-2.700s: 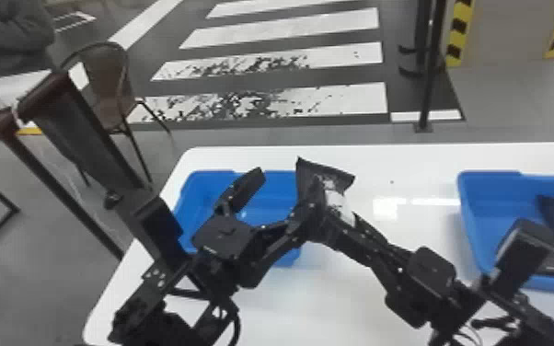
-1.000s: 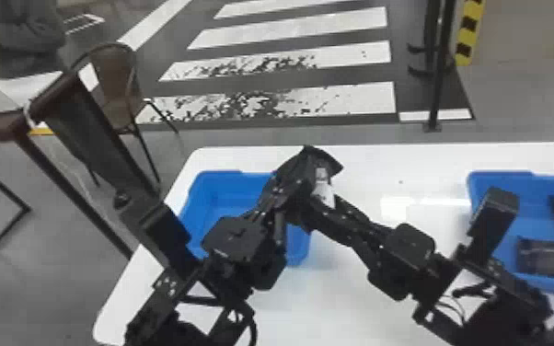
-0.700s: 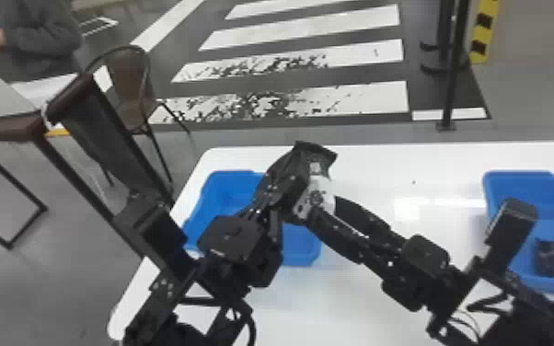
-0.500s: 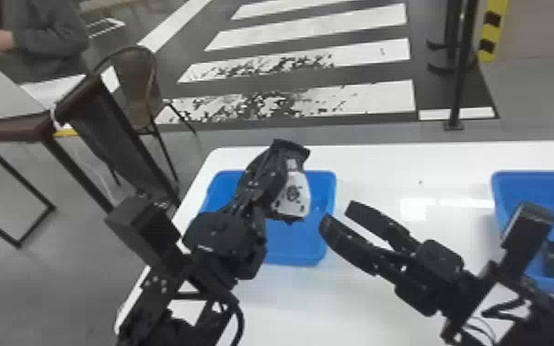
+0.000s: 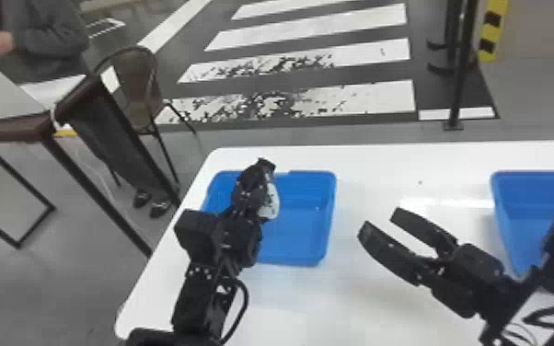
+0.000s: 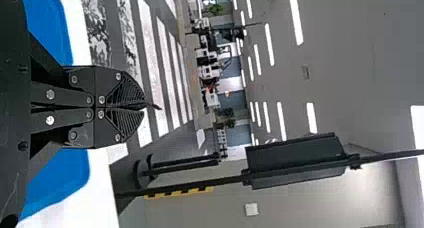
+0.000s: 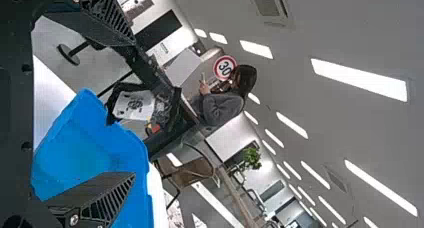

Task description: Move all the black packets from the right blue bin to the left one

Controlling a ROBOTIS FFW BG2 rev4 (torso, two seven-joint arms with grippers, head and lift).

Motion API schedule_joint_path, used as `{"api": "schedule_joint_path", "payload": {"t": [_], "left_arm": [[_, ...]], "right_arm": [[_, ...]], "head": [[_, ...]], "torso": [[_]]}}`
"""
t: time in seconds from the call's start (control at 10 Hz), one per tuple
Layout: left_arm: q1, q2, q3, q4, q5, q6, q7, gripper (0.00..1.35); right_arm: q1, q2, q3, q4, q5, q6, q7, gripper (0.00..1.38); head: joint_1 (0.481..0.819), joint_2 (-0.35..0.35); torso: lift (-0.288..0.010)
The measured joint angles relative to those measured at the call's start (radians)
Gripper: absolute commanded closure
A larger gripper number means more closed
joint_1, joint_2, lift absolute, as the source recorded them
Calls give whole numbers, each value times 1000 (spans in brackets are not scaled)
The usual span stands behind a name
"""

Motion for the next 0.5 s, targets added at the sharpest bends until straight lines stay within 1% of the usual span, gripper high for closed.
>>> {"api": "schedule_joint_path", "payload": {"t": [0.1,0.2,0.3,0.4,0.5], "left_arm": [[-26,0,3,54,-1,7,0,199],[-30,0,5,69,27,24,-9,41],[-20,1,8,72,62,-10,-29,150],[-1,0,8,70,108,-88,-52,209],[35,-2,-2,29,167,-159,-58,226]], "right_arm": [[4,1,-17,-9,11,20,0,93],[10,2,-45,-22,34,58,4,88],[20,6,-84,-35,63,87,7,93],[39,13,-138,-48,94,98,7,93],[64,25,-217,-79,158,123,2,93]], "head": [[695,350],[695,350],[695,350],[695,341],[695,297]], "torso": [[-140],[-140],[-140],[-140],[-140]]}}
